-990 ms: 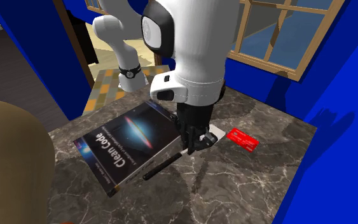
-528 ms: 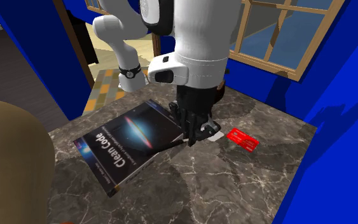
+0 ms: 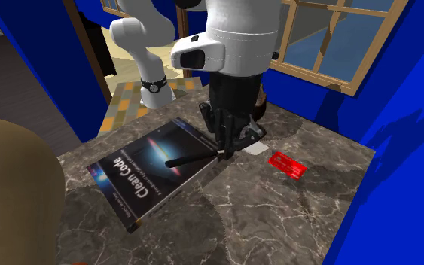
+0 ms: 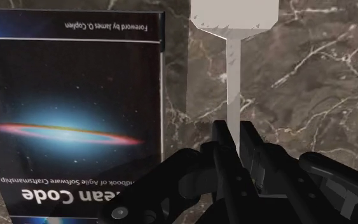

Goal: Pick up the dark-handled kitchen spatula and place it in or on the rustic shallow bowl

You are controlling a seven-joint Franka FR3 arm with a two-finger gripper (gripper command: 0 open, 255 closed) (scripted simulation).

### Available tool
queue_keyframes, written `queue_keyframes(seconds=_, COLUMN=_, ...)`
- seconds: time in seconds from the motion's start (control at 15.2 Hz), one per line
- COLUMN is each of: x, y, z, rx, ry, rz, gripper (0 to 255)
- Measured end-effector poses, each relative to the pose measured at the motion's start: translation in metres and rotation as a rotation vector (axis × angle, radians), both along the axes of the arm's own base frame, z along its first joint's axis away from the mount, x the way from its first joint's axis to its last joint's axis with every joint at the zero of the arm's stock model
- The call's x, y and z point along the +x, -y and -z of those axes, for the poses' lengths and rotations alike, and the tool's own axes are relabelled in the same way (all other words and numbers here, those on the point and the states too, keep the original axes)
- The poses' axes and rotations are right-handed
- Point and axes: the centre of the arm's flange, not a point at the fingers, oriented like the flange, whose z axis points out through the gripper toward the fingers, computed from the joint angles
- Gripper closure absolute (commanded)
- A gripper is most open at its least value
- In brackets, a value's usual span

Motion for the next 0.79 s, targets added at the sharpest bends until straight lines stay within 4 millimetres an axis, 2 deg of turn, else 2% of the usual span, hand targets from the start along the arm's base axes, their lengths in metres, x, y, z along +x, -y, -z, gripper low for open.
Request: queue_keyframes(seconds=0.79, x=0.001, y=0.001, z=-0.063, rx=0.000, ry=0.000, rz=0.000, gripper=255)
